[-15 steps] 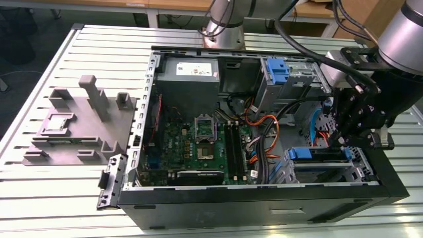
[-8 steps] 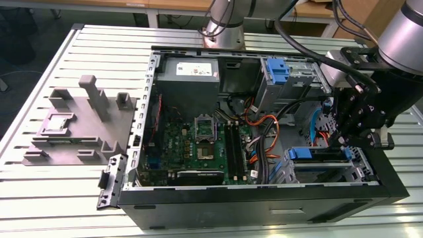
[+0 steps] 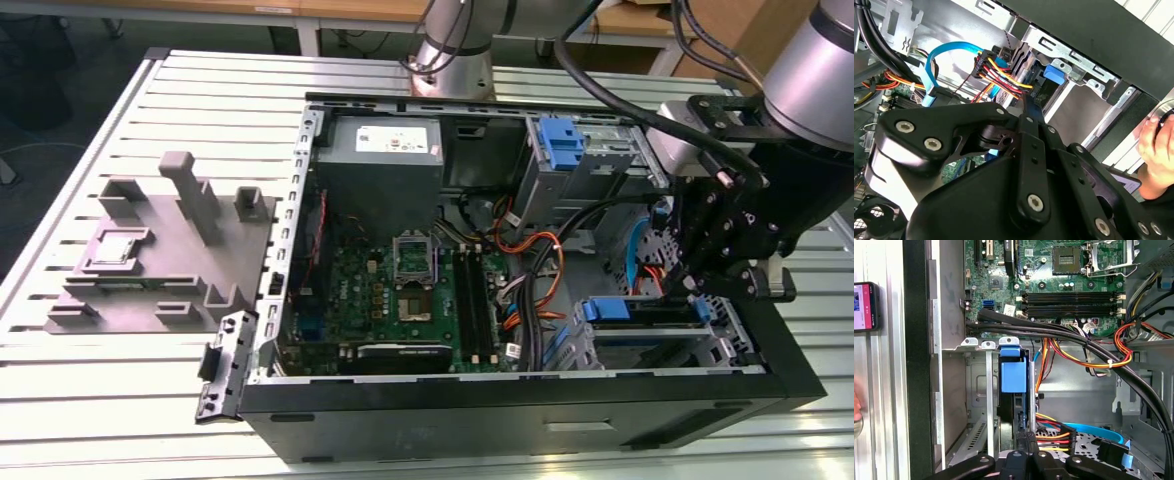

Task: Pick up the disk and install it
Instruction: 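Insert the second disk wire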

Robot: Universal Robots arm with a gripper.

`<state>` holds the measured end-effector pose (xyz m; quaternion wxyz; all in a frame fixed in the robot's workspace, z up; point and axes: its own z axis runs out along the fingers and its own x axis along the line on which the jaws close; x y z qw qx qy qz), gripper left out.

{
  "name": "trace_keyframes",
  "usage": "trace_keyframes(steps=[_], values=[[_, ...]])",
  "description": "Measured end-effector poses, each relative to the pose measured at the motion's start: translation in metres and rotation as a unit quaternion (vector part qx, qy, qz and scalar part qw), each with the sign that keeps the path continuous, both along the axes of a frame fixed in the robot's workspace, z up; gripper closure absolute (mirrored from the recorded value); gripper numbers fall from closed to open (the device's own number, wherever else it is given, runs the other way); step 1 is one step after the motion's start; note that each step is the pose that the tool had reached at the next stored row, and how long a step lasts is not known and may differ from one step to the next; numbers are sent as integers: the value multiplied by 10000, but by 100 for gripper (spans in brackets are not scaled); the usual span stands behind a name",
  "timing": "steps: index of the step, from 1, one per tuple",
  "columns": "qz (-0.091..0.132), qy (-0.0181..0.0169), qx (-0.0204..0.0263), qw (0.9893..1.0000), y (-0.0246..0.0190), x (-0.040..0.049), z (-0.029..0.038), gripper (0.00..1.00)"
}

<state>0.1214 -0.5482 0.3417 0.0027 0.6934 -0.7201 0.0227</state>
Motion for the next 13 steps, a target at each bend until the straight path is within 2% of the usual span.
trace_keyframes(steps=[4, 9, 13], values=[[-1, 0, 0, 10000, 0, -2, 0, 90], [-1, 0, 1, 10000, 0, -82, -5, 90], [0, 0, 0, 10000, 0, -82, -4, 90]])
